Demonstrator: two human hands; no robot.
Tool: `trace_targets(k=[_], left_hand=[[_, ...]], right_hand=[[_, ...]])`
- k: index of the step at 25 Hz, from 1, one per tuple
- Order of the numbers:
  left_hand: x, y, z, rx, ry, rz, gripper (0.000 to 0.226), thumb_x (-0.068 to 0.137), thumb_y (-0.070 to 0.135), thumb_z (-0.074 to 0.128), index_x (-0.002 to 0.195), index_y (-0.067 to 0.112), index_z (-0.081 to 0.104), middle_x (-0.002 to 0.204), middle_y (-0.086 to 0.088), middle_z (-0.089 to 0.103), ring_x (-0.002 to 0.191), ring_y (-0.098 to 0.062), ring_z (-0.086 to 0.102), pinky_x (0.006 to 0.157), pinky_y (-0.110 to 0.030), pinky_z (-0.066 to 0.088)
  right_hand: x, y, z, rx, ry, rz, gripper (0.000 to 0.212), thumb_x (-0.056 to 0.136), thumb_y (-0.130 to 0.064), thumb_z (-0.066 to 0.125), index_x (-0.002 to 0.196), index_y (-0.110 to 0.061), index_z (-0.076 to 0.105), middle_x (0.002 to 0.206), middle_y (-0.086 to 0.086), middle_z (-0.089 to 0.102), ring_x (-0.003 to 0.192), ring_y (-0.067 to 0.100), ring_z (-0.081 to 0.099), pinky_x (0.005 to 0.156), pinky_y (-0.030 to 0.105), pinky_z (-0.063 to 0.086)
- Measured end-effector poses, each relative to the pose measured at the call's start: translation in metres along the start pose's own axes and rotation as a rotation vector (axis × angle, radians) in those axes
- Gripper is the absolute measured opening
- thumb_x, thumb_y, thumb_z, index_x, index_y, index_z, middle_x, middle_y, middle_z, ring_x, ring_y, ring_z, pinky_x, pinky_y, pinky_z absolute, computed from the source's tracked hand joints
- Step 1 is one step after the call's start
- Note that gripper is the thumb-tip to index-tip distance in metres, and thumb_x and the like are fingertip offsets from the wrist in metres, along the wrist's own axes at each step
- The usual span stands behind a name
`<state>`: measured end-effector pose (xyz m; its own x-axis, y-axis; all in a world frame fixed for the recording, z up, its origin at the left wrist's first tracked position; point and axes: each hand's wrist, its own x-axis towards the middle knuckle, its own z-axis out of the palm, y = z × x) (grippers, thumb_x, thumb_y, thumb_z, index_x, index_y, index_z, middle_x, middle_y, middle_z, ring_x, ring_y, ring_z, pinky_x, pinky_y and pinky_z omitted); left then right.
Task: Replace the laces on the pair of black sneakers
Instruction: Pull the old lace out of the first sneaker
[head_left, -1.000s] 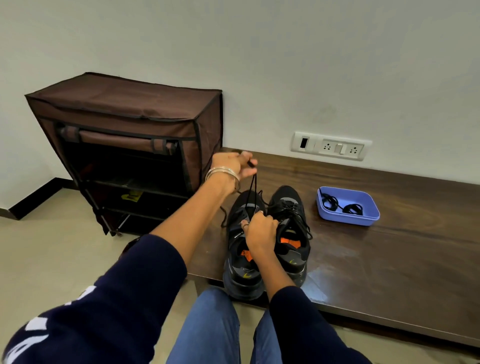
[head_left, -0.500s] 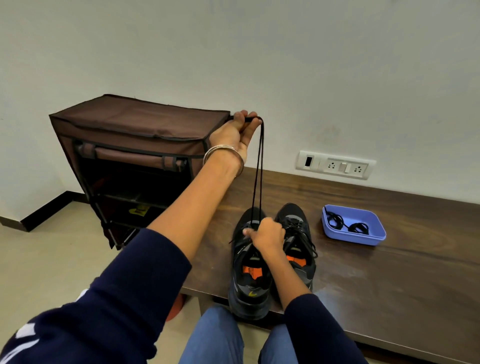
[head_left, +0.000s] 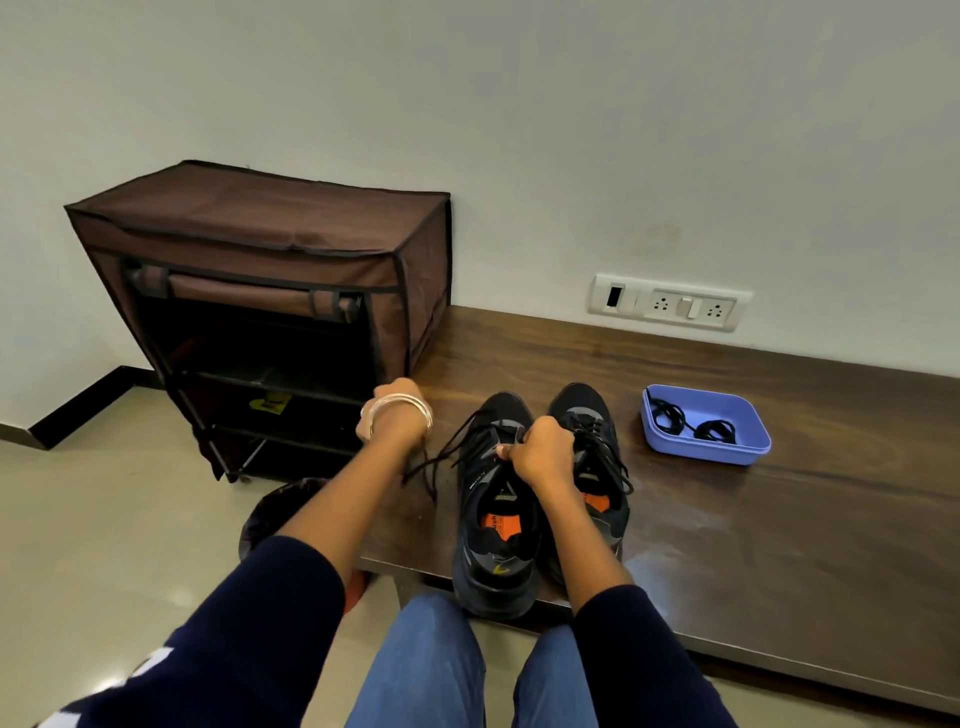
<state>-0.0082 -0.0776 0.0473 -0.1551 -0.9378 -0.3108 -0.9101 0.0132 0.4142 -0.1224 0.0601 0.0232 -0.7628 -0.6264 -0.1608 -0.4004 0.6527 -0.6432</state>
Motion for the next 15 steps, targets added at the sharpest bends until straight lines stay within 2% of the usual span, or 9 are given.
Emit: trace_targets(k=[2,3,5,6,8,10,12,15], left_hand=[[-0.015,0.017,0.009,0.092,0.182,0.368,0.030,0.089,0.032,0.061,0.114,0.015,0.067,0.117,-0.012,0.065,0.110,-0.034,0.059,0.089,-0.042,0.051],[-0.018,0.026,0.016,0.066,0.172,0.575,0.026,0.089,0.030,0.061,0.111,0.020,0.070,0.114,-0.009,0.068,0.108,-0.031,0.060,0.092,-0.039,0.051],[-0.026,0.041,0.036,0.125,0.057,0.812,0.023,0.088,0.028,0.062,0.108,0.025,0.073,0.113,-0.005,0.069,0.108,-0.028,0.061,0.093,-0.037,0.050],[-0.031,0.045,0.045,0.216,0.018,0.824,0.024,0.089,0.028,0.062,0.110,0.026,0.072,0.116,-0.005,0.066,0.110,-0.029,0.059,0.093,-0.038,0.051],[-0.031,0.048,0.064,0.303,0.042,0.754,0.027,0.091,0.024,0.057,0.116,0.021,0.069,0.124,-0.007,0.058,0.115,-0.032,0.053,0.091,-0.041,0.051],[-0.034,0.052,0.073,0.365,0.126,0.718,0.028,0.094,0.017,0.051,0.118,0.010,0.064,0.126,-0.010,0.054,0.118,-0.033,0.049,0.088,-0.043,0.048],[-0.039,0.052,0.072,0.448,0.205,0.771,0.025,0.096,0.014,0.049,0.115,0.003,0.061,0.126,-0.012,0.053,0.116,-0.035,0.050,0.084,-0.043,0.048],[-0.032,0.044,0.071,0.340,0.165,0.706,0.027,0.096,0.016,0.042,0.114,0.003,0.058,0.124,-0.015,0.054,0.109,-0.040,0.054,0.082,-0.046,0.047]], right_hand=[[-0.003,0.001,0.001,-0.010,0.056,-0.005,0.039,0.084,-0.020,0.074,0.064,-0.008,0.043,0.069,0.009,0.053,0.072,0.029,0.059,0.052,0.028,0.038],[-0.007,0.000,0.001,-0.018,0.083,-0.014,0.034,0.085,-0.018,0.072,0.065,-0.007,0.046,0.072,0.012,0.058,0.076,0.032,0.062,0.056,0.030,0.040],[-0.013,0.001,0.000,-0.050,0.130,-0.043,0.022,0.088,-0.017,0.066,0.074,-0.005,0.054,0.084,0.017,0.065,0.085,0.036,0.063,0.061,0.033,0.041],[-0.016,0.002,-0.001,-0.072,0.147,-0.061,0.018,0.089,-0.017,0.063,0.081,-0.002,0.058,0.090,0.019,0.066,0.090,0.038,0.063,0.065,0.036,0.042],[-0.019,0.002,-0.003,-0.108,0.164,-0.085,0.019,0.093,-0.016,0.057,0.091,0.002,0.061,0.098,0.021,0.066,0.096,0.040,0.061,0.072,0.038,0.045],[-0.021,0.003,-0.003,-0.127,0.166,-0.088,0.019,0.094,-0.014,0.054,0.096,0.003,0.061,0.102,0.022,0.066,0.100,0.040,0.060,0.075,0.039,0.045],[-0.023,0.003,0.000,-0.117,0.163,-0.069,0.020,0.096,-0.014,0.052,0.097,0.004,0.060,0.104,0.023,0.065,0.102,0.040,0.059,0.076,0.040,0.045],[-0.026,0.002,0.009,-0.097,0.146,-0.037,0.023,0.098,-0.016,0.048,0.099,0.004,0.060,0.105,0.022,0.065,0.102,0.038,0.060,0.075,0.037,0.043]])
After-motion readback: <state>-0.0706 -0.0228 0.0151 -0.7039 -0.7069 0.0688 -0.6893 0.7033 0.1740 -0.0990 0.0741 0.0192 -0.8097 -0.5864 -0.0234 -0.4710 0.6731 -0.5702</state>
